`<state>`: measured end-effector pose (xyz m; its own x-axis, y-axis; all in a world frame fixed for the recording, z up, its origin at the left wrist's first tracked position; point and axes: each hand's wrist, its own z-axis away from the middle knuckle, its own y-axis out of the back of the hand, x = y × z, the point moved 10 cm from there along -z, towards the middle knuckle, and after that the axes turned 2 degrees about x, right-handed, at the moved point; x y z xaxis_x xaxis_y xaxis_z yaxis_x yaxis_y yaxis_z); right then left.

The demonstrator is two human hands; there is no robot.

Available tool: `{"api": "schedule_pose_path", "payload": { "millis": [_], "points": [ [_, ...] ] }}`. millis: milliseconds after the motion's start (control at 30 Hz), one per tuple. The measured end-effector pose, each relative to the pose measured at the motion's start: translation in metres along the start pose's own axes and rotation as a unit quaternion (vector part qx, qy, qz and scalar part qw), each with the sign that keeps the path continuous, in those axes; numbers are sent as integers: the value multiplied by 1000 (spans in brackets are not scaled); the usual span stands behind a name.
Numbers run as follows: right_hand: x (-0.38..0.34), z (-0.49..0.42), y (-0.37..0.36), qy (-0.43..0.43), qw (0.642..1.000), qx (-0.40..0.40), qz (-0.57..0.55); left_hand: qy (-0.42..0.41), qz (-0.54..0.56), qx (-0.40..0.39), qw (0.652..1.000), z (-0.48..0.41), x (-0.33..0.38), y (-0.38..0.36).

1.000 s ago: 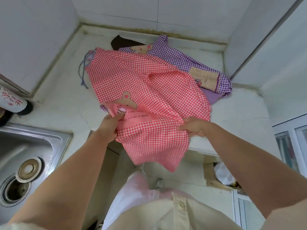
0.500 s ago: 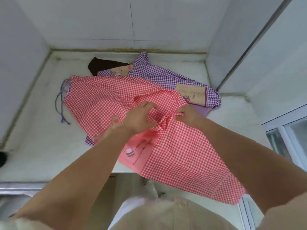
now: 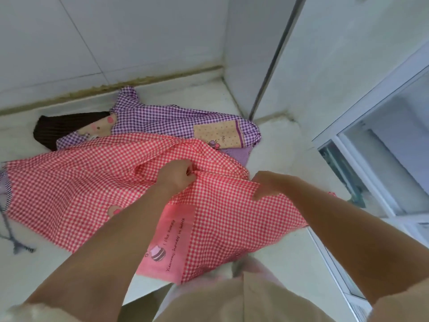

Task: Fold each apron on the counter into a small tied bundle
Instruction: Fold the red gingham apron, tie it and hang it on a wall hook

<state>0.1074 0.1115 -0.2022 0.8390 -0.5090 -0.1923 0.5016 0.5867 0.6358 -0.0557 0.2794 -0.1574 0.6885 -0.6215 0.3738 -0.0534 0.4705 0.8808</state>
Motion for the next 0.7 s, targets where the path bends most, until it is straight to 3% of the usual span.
{"api": "schedule_pose_path", "payload": {
  "millis": [100, 167, 300, 400, 500, 633, 700],
  "points": [
    [48, 9, -22, -80, 994, -55, 45, 41, 18, 25, 999, -9, -10, 1],
    [76, 13, -20, -115, 990, -48, 68, 64, 15, 28, 997, -13, -15, 1],
    [113, 2, 46, -145, 980, 134, 32, 101, -27, 25, 994, -21, -16, -4],
    [107, -5, 107, -121, 955, 265, 61, 148, -60, 44, 986, -22, -14, -2],
    [97, -24, 143, -84, 937, 325, 93, 221, -74, 58, 971, -15, -23, 1],
    [82, -53, 150, -26, 945, 306, 116, 315, -100, 73, 941, 1, -37, 6],
    [78, -62, 145, -13, 954, 281, 105, 318, -155, 125, 927, 2, -26, 14]
  ]
}}
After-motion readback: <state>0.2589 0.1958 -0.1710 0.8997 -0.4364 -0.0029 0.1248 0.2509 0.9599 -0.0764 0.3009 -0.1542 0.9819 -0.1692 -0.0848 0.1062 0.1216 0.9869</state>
